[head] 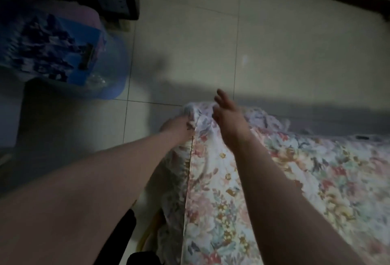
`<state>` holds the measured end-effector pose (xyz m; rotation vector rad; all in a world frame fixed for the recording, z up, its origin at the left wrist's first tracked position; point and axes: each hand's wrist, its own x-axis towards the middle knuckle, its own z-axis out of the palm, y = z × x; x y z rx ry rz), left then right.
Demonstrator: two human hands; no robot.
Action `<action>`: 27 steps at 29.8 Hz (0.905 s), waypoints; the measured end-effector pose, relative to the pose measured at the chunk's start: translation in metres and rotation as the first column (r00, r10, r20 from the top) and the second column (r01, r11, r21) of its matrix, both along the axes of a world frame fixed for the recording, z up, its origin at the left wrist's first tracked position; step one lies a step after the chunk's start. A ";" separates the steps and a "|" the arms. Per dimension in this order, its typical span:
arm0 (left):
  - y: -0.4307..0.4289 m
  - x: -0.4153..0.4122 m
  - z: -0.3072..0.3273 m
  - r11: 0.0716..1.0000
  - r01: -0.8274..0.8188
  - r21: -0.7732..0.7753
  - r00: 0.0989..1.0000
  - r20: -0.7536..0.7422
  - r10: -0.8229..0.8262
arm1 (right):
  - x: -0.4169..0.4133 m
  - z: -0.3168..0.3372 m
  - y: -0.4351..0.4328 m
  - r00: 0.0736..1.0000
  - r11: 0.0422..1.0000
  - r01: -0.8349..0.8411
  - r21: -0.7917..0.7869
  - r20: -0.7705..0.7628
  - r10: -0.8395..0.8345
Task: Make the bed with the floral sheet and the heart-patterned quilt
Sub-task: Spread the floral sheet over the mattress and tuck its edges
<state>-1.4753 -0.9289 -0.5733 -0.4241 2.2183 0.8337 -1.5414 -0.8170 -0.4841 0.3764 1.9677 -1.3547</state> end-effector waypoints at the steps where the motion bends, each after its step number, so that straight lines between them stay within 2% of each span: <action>1: 0.000 0.004 -0.006 0.999 -0.014 -0.044 0.998 -0.059 0.011 | 0.011 -0.004 0.009 1.000 0.999 0.000 0.052 -0.007 0.000; 3: 0.002 0.007 -0.003 0.996 0.005 -0.094 0.989 -0.146 -0.019 | 0.025 -0.005 0.018 0.999 0.990 -0.008 0.138 -0.033 0.013; 6: 0.018 0.007 0.018 0.976 0.137 -0.167 0.951 -0.253 -0.176 | 0.038 0.003 0.025 0.996 0.980 -0.045 0.195 -0.067 0.059; 8: 0.023 0.011 0.042 0.955 0.215 -0.202 0.938 -0.231 -0.260 | 0.049 0.023 0.031 0.992 0.974 -0.071 0.217 -0.086 0.091; 14: 0.035 0.041 0.111 0.956 0.195 -0.221 0.945 -0.217 -0.244 | 0.071 0.079 0.040 0.974 0.941 -0.147 0.304 -0.120 0.191; 15: 0.045 0.050 0.145 0.944 0.211 -0.253 0.929 -0.248 -0.274 | 0.082 0.111 0.054 0.971 0.940 -0.125 0.318 -0.157 0.182; 18: 0.049 0.064 0.176 0.931 0.226 -0.286 0.919 -0.255 -0.301 | 0.099 0.136 0.062 0.960 0.922 -0.171 0.346 -0.151 0.235; 23: 0.078 0.090 0.277 0.910 0.284 -0.301 0.863 -0.334 -0.380 | 0.146 0.229 0.105 0.945 0.912 -0.098 0.398 -0.249 0.210; 27: 0.096 0.107 0.315 0.893 0.327 -0.308 0.839 -0.339 -0.424 | 0.178 0.262 0.127 0.901 0.877 -0.074 0.474 -0.346 0.263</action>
